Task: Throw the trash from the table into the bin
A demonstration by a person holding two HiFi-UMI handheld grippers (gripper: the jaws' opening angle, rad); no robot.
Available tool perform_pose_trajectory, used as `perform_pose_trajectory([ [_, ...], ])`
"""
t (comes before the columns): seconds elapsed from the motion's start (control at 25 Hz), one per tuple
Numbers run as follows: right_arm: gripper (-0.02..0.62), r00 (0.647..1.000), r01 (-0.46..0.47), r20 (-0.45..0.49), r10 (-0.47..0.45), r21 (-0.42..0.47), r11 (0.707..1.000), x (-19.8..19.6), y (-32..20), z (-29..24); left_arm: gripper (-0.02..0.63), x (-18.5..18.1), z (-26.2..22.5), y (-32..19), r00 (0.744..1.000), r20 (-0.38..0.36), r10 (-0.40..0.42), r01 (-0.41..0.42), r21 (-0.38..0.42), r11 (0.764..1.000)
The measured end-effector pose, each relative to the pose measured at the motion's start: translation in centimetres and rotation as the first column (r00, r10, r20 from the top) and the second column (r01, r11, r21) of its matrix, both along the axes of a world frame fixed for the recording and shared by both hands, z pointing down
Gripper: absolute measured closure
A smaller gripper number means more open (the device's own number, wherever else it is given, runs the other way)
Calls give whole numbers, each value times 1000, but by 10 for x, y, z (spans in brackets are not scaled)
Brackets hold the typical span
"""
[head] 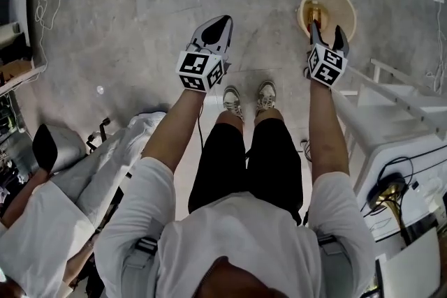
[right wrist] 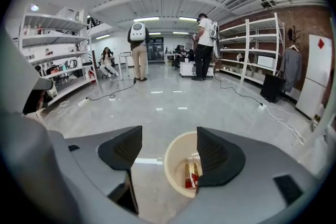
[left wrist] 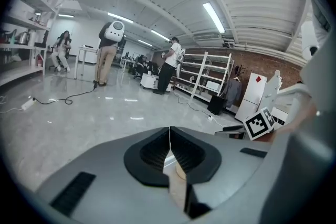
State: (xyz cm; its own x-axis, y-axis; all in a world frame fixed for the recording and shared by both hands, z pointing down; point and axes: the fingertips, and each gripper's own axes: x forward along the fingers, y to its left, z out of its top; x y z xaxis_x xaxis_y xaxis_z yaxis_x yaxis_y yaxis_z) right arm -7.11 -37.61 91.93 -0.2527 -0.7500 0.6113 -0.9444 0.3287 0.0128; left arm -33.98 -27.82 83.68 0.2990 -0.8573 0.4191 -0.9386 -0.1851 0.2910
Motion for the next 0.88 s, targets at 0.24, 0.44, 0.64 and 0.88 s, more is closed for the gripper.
perform_pose_trajectory([
  [0.24, 285, 996, 38, 79, -42, 52, 998, -37, 33, -128, 594, -23, -100, 23, 999, 14, -40, 40, 23, 999],
  [0.44, 322, 990, 64, 119, -78, 113, 991, -51, 61, -234, 595, -33, -189, 41, 998, 24, -55, 54, 70, 996],
  [0.64, 348, 976, 81, 185, -117, 193, 978, -65, 73, -332, 594, -45, -272, 46, 997, 44, -70, 64, 139, 988],
  [0.88, 388, 953, 96, 251, -168, 275, 957, -72, 104, -423, 595, -46, -342, 65, 995, 53, -82, 70, 194, 979],
])
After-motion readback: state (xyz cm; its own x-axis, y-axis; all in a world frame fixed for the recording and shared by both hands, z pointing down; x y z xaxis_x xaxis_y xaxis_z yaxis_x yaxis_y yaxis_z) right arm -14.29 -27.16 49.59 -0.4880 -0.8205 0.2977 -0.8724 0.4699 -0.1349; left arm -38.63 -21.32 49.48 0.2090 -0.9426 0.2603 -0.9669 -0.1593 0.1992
